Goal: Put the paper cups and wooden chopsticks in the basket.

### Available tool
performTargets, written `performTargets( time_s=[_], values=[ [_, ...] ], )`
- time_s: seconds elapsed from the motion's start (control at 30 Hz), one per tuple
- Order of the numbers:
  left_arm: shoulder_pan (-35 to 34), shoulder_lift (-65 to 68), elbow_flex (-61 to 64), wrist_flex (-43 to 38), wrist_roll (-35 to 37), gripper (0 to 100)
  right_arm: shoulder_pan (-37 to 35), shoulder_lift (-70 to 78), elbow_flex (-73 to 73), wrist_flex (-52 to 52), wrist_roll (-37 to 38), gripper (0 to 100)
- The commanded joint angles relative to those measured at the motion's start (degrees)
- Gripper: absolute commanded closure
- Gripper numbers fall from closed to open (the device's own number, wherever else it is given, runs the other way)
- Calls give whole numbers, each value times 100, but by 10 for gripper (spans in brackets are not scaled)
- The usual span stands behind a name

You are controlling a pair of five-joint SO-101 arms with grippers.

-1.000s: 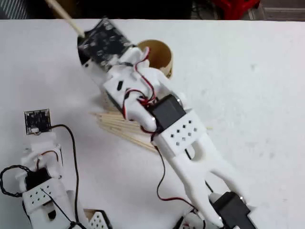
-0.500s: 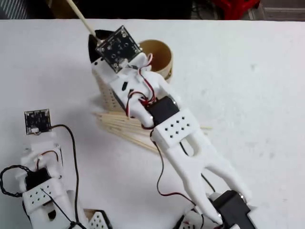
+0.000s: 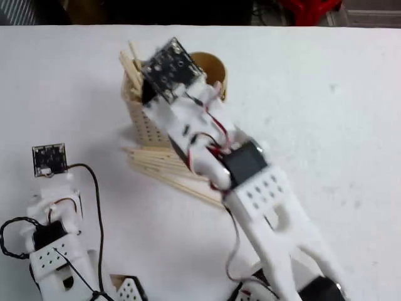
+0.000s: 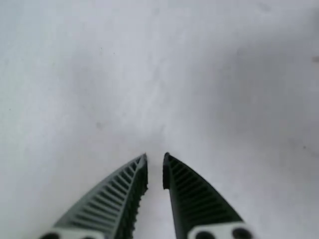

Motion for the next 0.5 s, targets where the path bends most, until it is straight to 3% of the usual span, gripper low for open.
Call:
performTargets(
  time_s=[0.0,0.2,0.47],
  values=[
    [75,-75,-18,-141,-44,924,13,-479,-44,1464,202,933],
    [75,-75,-18,-141,-44,924,-347,4,958,2431,1486,903],
    [75,-75,-18,-141,-35,924,-690,884,3068,382,1670,904]
  ],
)
